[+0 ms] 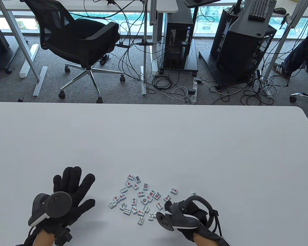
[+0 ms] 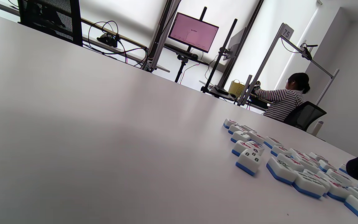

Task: Mahjong suit sorting

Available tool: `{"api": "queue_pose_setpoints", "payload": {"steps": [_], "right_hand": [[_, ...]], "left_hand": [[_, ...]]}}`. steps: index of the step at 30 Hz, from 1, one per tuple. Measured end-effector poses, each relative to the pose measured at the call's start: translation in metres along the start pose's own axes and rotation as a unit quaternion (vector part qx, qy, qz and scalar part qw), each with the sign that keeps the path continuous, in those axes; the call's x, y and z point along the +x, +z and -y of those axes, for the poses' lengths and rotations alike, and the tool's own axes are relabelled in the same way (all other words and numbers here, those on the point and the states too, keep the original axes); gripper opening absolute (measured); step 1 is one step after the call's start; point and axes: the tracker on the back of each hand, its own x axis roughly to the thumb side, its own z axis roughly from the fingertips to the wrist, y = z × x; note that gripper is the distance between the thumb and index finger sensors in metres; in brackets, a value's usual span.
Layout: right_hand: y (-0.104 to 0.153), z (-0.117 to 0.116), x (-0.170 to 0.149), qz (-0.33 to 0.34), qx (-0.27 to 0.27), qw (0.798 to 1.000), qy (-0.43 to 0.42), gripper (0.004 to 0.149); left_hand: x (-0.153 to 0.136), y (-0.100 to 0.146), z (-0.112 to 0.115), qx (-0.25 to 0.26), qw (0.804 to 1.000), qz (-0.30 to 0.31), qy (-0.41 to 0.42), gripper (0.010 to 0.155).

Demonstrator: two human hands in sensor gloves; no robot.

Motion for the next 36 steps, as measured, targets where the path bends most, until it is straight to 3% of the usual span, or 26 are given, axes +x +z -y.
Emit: {"api": "queue_pose_setpoints", "payload": {"steps": [6,14,20,27,31,36], "right_hand": [[-0.007,-0.004,-0.002,-0.021,0.009,1.0,-0.004,0.053],[-0.017,-0.008,-0.004,-0.039,0.071,0.996,-0.038,0.058],[-0.019,-0.01,-0.009,-0.033,0.055,0.996,-0.068,0.058],[0.01,0.009,-0.053,-0.097,-0.034,0.99,-0.1,0.058],[0.027,0.002,-0.075,-0.118,-0.004,0.99,-0.079,0.058],[0.034,-0.023,-0.073,-0.109,0.057,0.991,-0.053,0.058]], "left_hand": [[0.0,0.0,0.0,0.003,1.0,0.001,0.002,0.079],[0.0,0.0,0.0,0.002,1.0,0.002,0.002,0.079],[0.001,0.0,0.0,0.003,1.0,0.004,0.002,0.079],[0.0,0.0,0.001,0.003,1.0,0.004,0.003,0.079],[0.001,0.0,0.001,0.001,1.0,0.004,0.001,0.079],[0.001,0.0,0.001,0.0,1.0,0.004,0.0,0.079]]}}
